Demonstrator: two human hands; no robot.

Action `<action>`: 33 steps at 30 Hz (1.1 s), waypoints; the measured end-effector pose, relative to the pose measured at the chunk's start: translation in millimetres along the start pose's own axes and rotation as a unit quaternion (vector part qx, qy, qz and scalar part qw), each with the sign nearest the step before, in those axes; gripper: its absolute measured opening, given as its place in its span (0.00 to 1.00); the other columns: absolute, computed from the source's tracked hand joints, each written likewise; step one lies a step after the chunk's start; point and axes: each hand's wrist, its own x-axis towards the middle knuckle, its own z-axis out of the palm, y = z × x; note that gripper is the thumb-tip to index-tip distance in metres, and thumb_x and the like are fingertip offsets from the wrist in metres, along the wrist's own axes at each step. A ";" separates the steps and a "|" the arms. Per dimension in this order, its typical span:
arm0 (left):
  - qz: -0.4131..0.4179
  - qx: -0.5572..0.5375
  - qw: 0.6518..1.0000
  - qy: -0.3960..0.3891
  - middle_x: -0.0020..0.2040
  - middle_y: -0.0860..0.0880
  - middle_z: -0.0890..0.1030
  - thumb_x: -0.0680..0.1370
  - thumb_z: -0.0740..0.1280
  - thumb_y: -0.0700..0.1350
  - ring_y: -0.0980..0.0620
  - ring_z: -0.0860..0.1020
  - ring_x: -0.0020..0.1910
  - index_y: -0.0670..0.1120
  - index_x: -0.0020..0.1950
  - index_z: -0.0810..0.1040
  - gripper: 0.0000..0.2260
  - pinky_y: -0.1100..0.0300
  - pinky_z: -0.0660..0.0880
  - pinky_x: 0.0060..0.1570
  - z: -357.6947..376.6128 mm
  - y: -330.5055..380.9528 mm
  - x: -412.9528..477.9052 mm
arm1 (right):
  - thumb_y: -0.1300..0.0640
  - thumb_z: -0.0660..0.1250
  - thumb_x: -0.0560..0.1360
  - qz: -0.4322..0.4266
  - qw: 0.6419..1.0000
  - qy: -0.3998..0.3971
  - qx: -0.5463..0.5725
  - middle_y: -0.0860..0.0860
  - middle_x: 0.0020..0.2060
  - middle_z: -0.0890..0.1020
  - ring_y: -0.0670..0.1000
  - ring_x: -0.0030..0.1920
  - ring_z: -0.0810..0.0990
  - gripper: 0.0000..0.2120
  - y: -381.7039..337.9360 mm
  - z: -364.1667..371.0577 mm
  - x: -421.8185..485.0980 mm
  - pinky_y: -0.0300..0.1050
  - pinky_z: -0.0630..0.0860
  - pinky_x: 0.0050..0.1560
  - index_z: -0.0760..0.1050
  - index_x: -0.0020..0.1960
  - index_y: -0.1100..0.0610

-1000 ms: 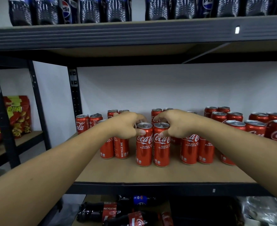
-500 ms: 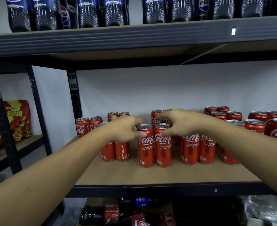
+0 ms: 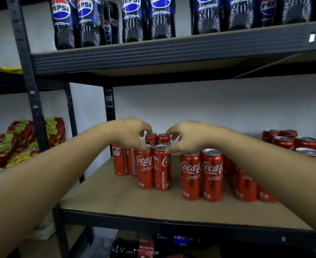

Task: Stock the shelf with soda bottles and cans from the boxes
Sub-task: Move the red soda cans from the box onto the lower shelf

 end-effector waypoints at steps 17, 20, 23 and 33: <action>0.053 -0.050 0.996 -0.051 0.64 0.53 0.81 0.75 0.74 0.60 0.54 0.80 0.53 0.51 0.70 0.76 0.27 0.54 0.78 0.56 40.7 -15.8 61.6 | 0.49 0.73 0.76 0.008 0.993 -0.121 0.009 0.46 0.67 0.78 0.50 0.60 0.79 0.27 19.1 16.7 72.8 0.47 0.77 0.57 0.72 0.73 0.46; 0.075 -0.093 0.991 -0.054 0.62 0.54 0.82 0.75 0.75 0.59 0.55 0.83 0.49 0.51 0.69 0.77 0.25 0.55 0.81 0.54 43.8 -6.1 82.6 | 0.49 0.74 0.75 0.033 0.993 -0.116 -0.006 0.46 0.66 0.78 0.50 0.60 0.77 0.26 39.7 15.7 74.0 0.49 0.77 0.58 0.73 0.72 0.45; 0.100 -0.132 0.985 -0.056 0.57 0.53 0.84 0.76 0.75 0.56 0.58 0.85 0.40 0.50 0.65 0.79 0.21 0.57 0.82 0.48 47.3 10.2 105.1 | 0.47 0.74 0.74 0.057 0.992 -0.109 -0.023 0.46 0.65 0.79 0.50 0.59 0.78 0.23 63.4 15.2 72.8 0.49 0.79 0.58 0.75 0.69 0.45; 0.153 -0.094 0.984 -0.014 0.64 0.55 0.81 0.76 0.73 0.59 0.55 0.78 0.55 0.53 0.69 0.78 0.23 0.57 0.75 0.54 50.0 50.4 157.8 | 0.31 0.66 0.75 0.092 0.988 -0.092 -0.085 0.47 0.50 0.84 0.49 0.49 0.82 0.25 125.6 19.8 63.5 0.52 0.81 0.54 0.81 0.57 0.51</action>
